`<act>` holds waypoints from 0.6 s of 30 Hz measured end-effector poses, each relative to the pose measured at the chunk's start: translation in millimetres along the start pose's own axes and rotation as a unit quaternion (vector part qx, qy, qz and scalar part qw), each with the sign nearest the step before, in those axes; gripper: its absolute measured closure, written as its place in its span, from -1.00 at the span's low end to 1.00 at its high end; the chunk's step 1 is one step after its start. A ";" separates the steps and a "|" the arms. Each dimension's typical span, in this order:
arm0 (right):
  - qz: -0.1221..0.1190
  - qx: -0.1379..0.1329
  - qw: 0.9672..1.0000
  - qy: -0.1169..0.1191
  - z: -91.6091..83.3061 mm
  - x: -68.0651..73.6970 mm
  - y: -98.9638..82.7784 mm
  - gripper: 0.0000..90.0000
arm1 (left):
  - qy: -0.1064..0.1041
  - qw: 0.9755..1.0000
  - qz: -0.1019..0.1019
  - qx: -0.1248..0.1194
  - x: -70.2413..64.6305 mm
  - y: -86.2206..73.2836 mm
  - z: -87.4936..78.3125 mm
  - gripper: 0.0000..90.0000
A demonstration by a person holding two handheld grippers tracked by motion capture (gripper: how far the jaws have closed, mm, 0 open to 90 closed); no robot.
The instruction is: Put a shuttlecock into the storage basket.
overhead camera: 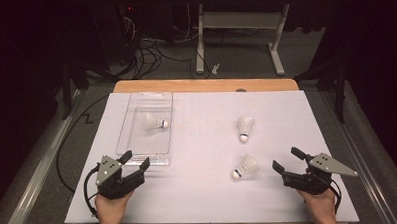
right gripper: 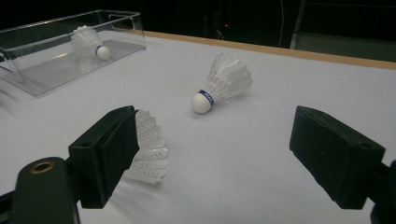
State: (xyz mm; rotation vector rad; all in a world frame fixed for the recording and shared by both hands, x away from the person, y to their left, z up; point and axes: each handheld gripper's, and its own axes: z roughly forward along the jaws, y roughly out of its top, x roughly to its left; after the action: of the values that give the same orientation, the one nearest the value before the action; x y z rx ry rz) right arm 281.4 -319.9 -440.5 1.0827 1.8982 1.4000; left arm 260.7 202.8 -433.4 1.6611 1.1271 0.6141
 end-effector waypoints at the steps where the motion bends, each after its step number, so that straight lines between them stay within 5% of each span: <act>1: -0.001 0.000 1.000 -0.001 0.2 0.7 0.7 -0.66 | 0.000 1.000 -0.001 0.001 0.1 -0.1 0.1 -0.23; 8: -0.007 -0.006 1.000 0.011 1.8 7.8 6.8 -0.67 | -0.014 1.000 -0.019 -0.004 1.5 -1.2 0.8 -0.23; 18: -0.015 -0.005 0.999 0.030 5.0 18.3 11.8 -0.66 | -0.017 1.000 -0.018 -0.008 -2.8 -2.7 0.1 -0.24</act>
State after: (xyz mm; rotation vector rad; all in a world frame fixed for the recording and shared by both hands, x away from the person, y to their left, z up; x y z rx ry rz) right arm 279.0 -300.2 -430.2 1.0141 1.9400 1.4389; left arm 258.5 200.4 -435.6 1.6289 1.1224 0.5681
